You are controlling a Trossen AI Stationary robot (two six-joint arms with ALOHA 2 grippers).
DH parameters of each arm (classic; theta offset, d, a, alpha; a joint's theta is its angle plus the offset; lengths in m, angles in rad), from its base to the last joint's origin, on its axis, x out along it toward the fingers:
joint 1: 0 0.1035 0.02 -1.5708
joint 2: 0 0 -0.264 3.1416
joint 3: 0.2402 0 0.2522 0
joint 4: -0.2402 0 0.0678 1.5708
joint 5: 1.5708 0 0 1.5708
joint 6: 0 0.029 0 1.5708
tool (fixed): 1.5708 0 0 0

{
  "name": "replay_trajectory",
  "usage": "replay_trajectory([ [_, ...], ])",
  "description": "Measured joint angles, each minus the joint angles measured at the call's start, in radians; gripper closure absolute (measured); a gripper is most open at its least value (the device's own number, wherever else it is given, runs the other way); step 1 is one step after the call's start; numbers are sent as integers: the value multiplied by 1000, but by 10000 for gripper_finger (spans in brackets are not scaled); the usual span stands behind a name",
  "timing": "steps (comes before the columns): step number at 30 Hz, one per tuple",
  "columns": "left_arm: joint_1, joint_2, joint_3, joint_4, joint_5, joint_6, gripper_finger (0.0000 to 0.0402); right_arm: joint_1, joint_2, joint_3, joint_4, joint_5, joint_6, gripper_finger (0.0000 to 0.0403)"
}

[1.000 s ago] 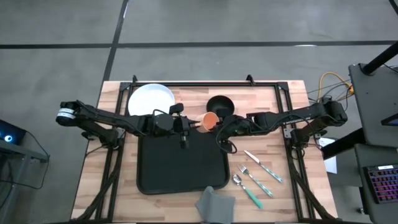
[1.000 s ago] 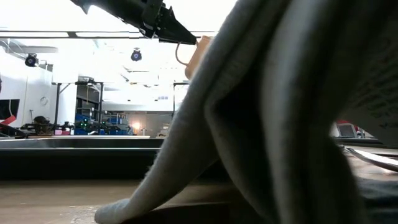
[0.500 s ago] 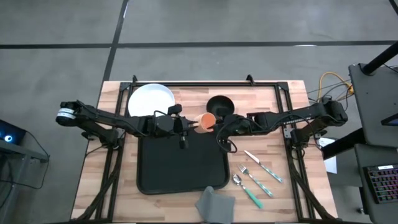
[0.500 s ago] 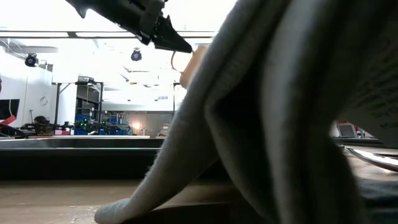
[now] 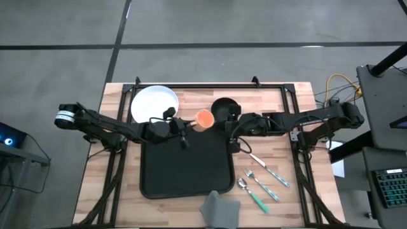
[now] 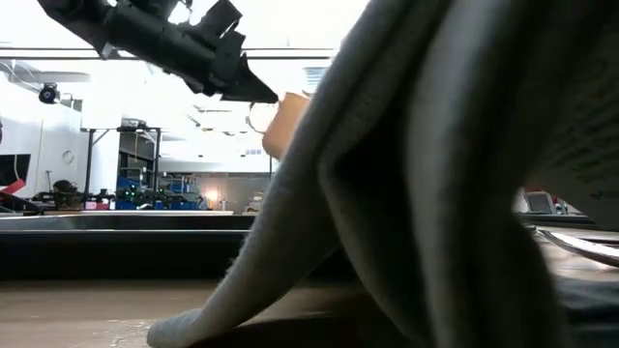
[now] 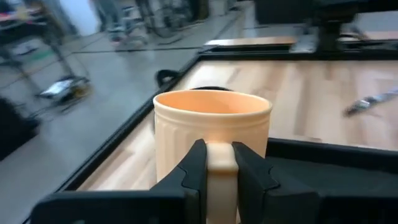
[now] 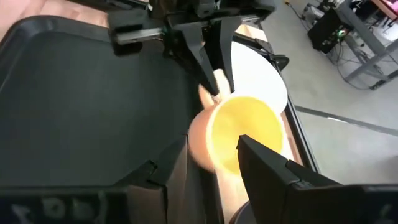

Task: Set up tray
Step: Put the orange mug on the black tray

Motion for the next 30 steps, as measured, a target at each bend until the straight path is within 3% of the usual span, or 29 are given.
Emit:
replay_trajectory([
  [5, -60, 0, -47, 119, -131, -8, 372, 0, -33, -23, 1, 23, 6, 282],
  [10, -145, 0, -60, 136, -360, -1, 372, -5, -55, -36, 8, 79, -4, 296],
  [15, -233, 5, -73, 136, -571, -22, 372, -10, -63, -49, 35, 70, -155, 306],
  [19, -283, 10, -102, 135, -648, -85, 372, -15, -58, -56, 37, 75, -262, 313],
  [24, -337, 11, -168, 135, -715, -200, 372, -45, -76, -83, 35, 92, -235, 321],
  [26, -357, 11, -194, 135, -746, -242, 372, -64, -99, -123, 89, 7, -223, 324],
  [30, -404, 11, -233, 135, -821, -317, 372, -113, -165, -250, 258, -366, -216, 326],
])
